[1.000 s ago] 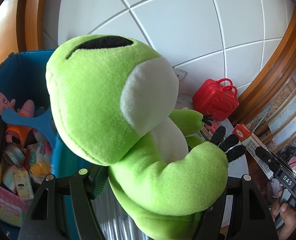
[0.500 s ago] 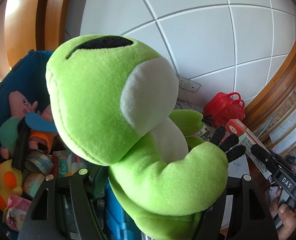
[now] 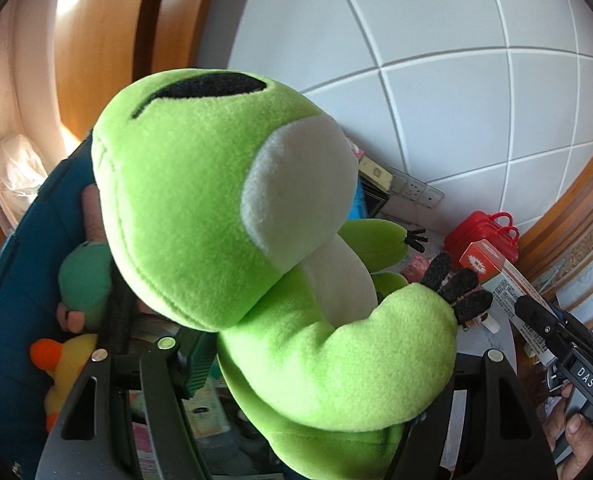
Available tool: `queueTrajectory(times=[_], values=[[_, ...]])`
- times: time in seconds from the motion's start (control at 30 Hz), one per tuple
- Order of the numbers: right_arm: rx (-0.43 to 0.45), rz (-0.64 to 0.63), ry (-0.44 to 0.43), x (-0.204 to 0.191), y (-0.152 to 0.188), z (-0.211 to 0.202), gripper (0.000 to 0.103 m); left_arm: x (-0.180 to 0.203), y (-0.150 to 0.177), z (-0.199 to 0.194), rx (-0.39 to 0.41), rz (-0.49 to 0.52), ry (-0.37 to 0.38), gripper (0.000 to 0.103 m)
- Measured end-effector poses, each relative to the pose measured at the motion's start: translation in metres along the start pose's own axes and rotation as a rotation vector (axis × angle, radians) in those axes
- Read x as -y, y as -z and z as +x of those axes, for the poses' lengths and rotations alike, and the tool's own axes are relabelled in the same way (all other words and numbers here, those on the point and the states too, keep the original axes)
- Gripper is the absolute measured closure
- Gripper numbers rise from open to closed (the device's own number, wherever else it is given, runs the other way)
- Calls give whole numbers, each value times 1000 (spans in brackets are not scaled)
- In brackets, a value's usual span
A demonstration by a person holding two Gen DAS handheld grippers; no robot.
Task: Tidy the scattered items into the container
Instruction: 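Carry the frog and the medicine box with both tools over the blue crate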
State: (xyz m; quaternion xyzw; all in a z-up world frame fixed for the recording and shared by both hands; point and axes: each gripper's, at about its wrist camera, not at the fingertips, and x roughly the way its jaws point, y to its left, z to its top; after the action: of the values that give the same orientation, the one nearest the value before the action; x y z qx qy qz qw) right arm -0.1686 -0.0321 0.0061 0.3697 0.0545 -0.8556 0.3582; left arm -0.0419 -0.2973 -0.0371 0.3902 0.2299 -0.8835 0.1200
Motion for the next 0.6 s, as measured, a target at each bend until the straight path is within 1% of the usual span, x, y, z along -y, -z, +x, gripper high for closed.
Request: queueTrajectory(times=[0.17, 0.3, 0.47, 0.6], values=[[-19, -37, -39, -30, -7, 24, 62, -39, -6, -7, 2, -25, -55, 34], [-31, -68, -71, -55, -16, 44, 62, -61, -13, -12, 6, -35, -92, 34], [-42, -109, -108, -90, -27, 68, 62, -81, -24, -14, 17, -46, -119, 34], [-47, -130, -132, -111, -31, 77, 62, -88, -32, -10, 19, -46, -126, 34]])
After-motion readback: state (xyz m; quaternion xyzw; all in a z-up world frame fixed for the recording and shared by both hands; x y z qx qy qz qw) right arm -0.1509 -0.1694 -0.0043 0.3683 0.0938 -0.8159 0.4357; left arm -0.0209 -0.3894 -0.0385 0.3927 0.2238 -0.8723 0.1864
